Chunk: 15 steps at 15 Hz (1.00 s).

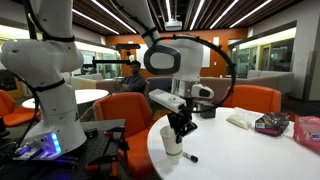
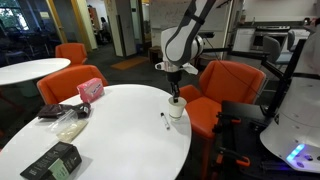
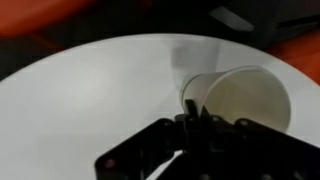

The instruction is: Put the cup before the marker

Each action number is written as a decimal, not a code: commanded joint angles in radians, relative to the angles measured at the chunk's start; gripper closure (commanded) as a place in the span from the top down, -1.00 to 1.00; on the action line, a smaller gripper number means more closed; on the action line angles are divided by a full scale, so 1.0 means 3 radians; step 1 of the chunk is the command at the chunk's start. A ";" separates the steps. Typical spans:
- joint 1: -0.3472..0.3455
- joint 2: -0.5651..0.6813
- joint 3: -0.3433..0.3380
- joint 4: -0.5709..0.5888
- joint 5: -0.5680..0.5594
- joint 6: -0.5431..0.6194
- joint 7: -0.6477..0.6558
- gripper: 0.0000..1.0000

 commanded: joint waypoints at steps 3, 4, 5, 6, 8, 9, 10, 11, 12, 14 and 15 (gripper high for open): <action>0.0024 0.0111 -0.0040 -0.0009 -0.0047 0.0104 0.0060 -0.98; 0.0018 0.0128 -0.0044 -0.0010 -0.0047 0.0108 0.0057 -0.98; 0.0009 0.0149 -0.0044 -0.0012 -0.0045 0.0122 0.0047 -0.98; 0.0008 0.0169 -0.0048 -0.0010 -0.0053 0.0132 0.0057 -0.98; -0.0010 0.0209 -0.0025 0.0002 -0.0023 0.0142 0.0033 -0.98; -0.0005 0.0223 -0.0025 0.0012 -0.0035 0.0146 0.0045 -0.98; 0.0001 0.0225 -0.0030 0.0022 -0.0041 0.0135 0.0065 -0.98; 0.0006 0.0226 -0.0035 0.0027 -0.0050 0.0127 0.0082 -0.43; 0.0012 0.0219 -0.0039 0.0028 -0.0060 0.0120 0.0096 -0.41; -0.0006 0.0168 -0.0014 0.0004 -0.0028 0.0064 0.0039 -0.14; -0.0009 0.0141 -0.0008 -0.0012 -0.0029 0.0057 0.0023 0.04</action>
